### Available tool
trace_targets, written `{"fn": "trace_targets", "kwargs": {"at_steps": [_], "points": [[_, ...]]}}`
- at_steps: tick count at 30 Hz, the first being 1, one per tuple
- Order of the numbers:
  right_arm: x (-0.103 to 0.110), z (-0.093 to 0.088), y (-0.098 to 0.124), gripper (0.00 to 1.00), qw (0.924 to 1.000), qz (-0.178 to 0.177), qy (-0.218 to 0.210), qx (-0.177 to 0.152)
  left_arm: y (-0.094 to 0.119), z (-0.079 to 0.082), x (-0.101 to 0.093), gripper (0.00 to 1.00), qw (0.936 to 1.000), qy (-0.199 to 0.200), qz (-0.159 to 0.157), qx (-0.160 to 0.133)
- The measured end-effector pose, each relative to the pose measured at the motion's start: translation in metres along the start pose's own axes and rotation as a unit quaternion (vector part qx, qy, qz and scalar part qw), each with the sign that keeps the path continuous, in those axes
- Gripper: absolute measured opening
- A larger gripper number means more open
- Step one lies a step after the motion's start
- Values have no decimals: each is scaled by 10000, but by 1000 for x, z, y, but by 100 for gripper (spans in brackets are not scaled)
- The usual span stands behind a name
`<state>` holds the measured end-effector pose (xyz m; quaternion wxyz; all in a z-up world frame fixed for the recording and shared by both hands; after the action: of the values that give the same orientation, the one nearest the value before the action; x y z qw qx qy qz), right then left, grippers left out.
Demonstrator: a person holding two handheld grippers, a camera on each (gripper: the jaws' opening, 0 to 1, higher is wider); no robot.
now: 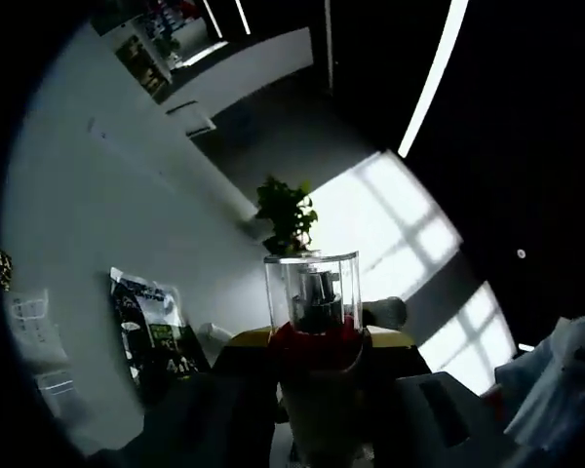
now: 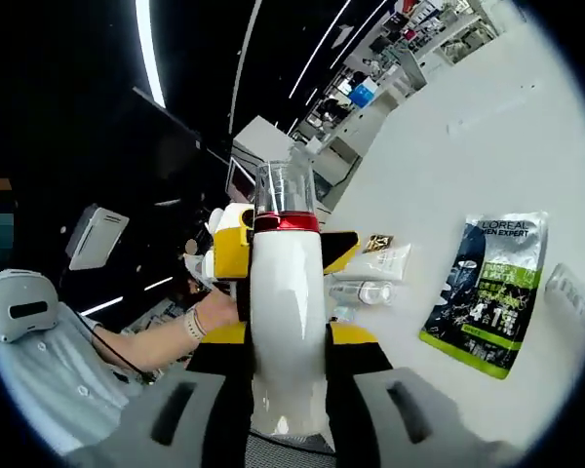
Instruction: Arrange the skincare products in the storage area until every visible bottle or jar stands upright without overlapping.
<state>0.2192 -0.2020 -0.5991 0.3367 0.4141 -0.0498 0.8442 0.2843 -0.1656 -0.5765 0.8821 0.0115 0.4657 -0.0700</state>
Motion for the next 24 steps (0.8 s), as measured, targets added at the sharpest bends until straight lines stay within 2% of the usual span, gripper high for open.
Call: {"fn": "trace_targets", "kwargs": {"at_steps": [8, 13, 18, 24], "points": [[-2, 1, 3, 28, 9977, -141, 615, 248, -4, -1, -8, 29, 9971, -683, 261, 227], [-10, -5, 5, 29, 9883, -577, 1249, 652, -8, -9, -8, 29, 9896, -1200, 560, 554], [-17, -15, 6, 30, 9863, -641, 1337, 721, -15, -20, -7, 29, 9793, -1614, 834, 896], [-32, -22, 7, 31, 9795, -744, 1706, 770, -23, -30, -1, 29, 9710, -1884, 1095, 984]]}}
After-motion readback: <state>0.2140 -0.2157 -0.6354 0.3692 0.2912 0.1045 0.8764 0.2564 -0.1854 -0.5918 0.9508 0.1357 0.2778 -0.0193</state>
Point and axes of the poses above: the point that each gripper's makers call its tool centre point, and the gripper's own axes: y roughly backward along the fingers, x roughly to its left, z roughly out of its top, the point moved 5 cm from there along y, roughly backward along the fingers, and after that the axes turned 1 degree about x, right-handed, at the moved point
